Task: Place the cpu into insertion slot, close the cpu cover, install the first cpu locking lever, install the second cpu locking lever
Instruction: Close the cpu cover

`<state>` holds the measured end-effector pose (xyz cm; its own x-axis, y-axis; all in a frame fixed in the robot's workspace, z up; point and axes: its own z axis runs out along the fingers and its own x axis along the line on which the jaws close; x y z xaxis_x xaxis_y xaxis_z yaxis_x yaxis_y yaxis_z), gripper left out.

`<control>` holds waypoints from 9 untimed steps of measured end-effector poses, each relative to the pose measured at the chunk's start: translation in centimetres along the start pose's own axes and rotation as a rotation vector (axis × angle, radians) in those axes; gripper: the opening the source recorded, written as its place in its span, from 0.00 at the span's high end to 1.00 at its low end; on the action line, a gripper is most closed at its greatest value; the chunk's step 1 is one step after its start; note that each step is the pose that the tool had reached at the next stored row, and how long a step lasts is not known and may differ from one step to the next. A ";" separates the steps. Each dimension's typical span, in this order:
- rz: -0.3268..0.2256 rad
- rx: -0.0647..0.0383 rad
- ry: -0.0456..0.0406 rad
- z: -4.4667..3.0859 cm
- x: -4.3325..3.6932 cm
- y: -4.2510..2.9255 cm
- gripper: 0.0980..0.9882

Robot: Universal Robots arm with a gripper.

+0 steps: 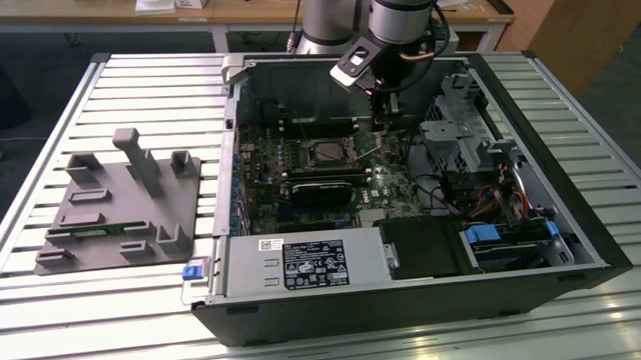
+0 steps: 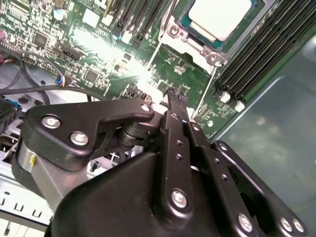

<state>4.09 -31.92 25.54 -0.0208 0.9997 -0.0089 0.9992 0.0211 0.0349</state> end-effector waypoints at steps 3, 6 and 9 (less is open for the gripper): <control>0.000 0.005 -0.0002 0.19 0.17 0.45 0.99; 0.000 0.008 -0.0005 0.33 0.24 0.91 0.99; 0.000 0.008 -0.0009 0.38 0.33 1.31 0.99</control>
<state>5.41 -31.56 25.20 -0.0209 0.9997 -0.0099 0.9994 0.0212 0.0264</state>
